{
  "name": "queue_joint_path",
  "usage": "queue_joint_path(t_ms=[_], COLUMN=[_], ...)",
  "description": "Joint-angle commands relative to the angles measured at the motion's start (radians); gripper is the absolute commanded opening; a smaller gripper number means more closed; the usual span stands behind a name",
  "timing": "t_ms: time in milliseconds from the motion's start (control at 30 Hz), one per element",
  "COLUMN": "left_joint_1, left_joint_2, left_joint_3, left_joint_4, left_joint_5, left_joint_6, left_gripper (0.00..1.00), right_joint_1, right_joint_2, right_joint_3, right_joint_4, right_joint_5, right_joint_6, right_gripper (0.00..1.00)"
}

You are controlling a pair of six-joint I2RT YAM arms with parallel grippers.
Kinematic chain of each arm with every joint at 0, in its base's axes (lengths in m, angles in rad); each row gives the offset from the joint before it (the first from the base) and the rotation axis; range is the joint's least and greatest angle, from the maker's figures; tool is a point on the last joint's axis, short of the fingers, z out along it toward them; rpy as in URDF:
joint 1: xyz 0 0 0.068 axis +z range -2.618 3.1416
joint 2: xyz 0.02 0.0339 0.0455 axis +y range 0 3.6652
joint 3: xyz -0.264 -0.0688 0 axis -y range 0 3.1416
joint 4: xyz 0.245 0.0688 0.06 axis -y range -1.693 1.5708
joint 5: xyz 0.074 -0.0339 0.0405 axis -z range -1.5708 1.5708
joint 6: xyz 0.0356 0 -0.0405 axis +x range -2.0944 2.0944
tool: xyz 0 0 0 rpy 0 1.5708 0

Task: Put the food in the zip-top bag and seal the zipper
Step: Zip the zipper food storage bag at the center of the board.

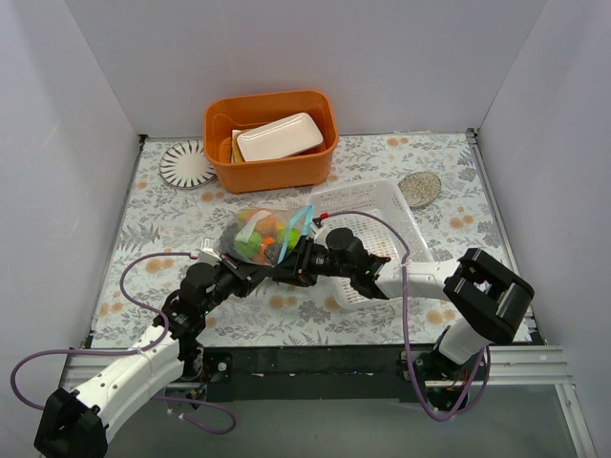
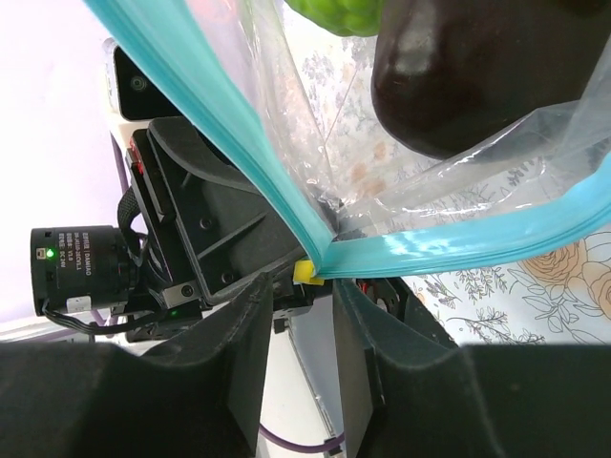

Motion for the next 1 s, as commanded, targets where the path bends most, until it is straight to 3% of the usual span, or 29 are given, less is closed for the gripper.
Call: queue_joint_path(t_ms=[0, 667, 733, 800, 967], left_joint_1=[-0.002, -0.002, -0.002, -0.002, -0.002], left_joint_2=[-0.006, -0.010, -0.010, -0.012, -0.015], left_joint_3=[0.018, 0.004, 0.001, 0.001, -0.001], left_joint_4=[0.023, 0.028, 0.028, 0.026, 0.019], left_joint_5=[0.017, 0.032, 0.035, 0.035, 0.038], left_joint_6=[-0.123, -0.130, -0.129, -0.127, -0.127], left_gripper=[0.00, 0.00, 0.00, 0.00, 0.00], right_joint_1=[0.003, 0.000, -0.003, -0.004, -0.004], right_joint_2=[0.008, 0.045, 0.045, 0.042, 0.016], right_joint_3=[0.020, 0.042, 0.043, 0.043, 0.036], right_joint_4=[0.034, 0.066, 0.066, 0.069, 0.046], right_joint_5=[0.030, 0.033, 0.033, 0.035, 0.055], right_joint_6=[-0.009, -0.009, -0.010, -0.013, -0.036], right_gripper=[0.37, 0.30, 0.26, 0.15, 0.12])
